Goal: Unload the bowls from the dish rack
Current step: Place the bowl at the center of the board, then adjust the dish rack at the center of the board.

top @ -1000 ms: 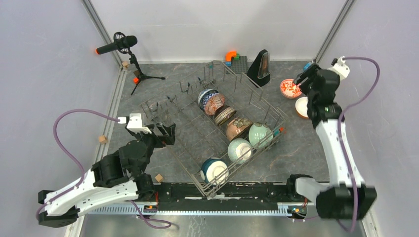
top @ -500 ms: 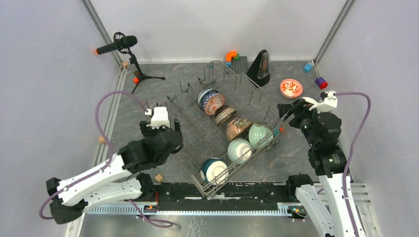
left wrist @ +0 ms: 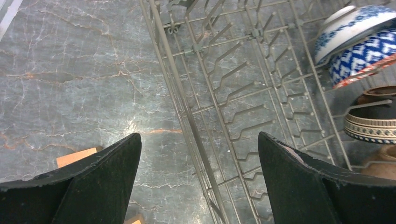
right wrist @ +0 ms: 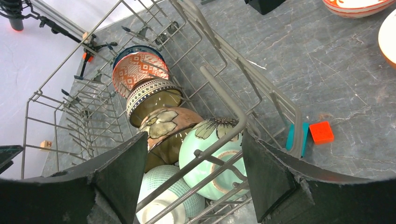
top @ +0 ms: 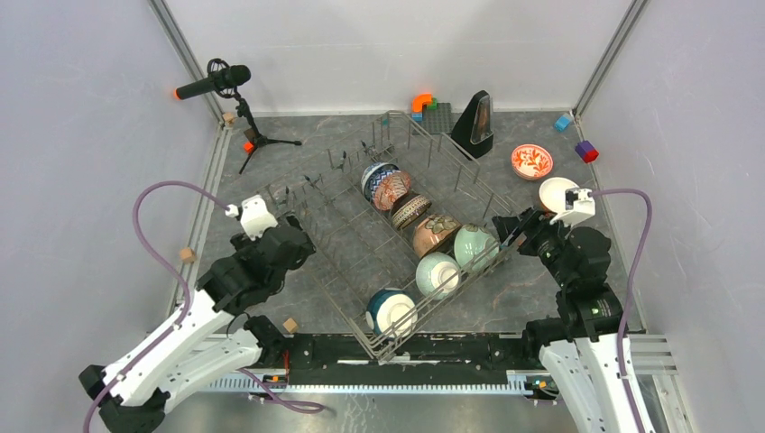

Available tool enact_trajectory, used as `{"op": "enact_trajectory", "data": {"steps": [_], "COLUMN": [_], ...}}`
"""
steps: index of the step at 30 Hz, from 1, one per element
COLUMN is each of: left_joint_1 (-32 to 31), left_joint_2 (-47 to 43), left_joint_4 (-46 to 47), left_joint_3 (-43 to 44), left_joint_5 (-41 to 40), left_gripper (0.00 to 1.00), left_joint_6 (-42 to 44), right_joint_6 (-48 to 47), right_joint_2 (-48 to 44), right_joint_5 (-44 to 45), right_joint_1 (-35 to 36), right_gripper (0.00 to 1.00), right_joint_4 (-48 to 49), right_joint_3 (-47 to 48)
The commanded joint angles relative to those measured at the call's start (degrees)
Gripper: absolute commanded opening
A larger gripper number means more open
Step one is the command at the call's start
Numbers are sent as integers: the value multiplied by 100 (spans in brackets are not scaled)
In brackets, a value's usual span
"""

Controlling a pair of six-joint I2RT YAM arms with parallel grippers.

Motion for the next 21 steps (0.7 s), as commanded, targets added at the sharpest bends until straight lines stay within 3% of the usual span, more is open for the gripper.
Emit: {"op": "enact_trajectory", "data": {"steps": [1, 9, 16, 19, 21], "left_joint_1": [266, 782, 810, 808, 809], "left_joint_2": [494, 763, 545, 439, 347], "left_joint_4": [78, 865, 1323, 1427, 1411], "left_joint_3": [192, -111, -543, -680, -729], "left_joint_5": [-147, 415, 772, 909, 951], "left_gripper": [96, 69, 29, 3, 2], "left_joint_6": [-383, -53, 171, 219, 214], "right_joint_6": [-209, -232, -418, -535, -592], "right_joint_2": [-130, -110, 302, 569, 756], "right_joint_5": [-193, -200, -122, -116, -155], "right_joint_1": [30, 80, 80, 74, 82], "right_gripper": [79, 77, 68, 60, 54], "right_joint_4": [-100, -38, 45, 60, 109], "right_joint_3": [-119, -228, -36, 125, 252]}}
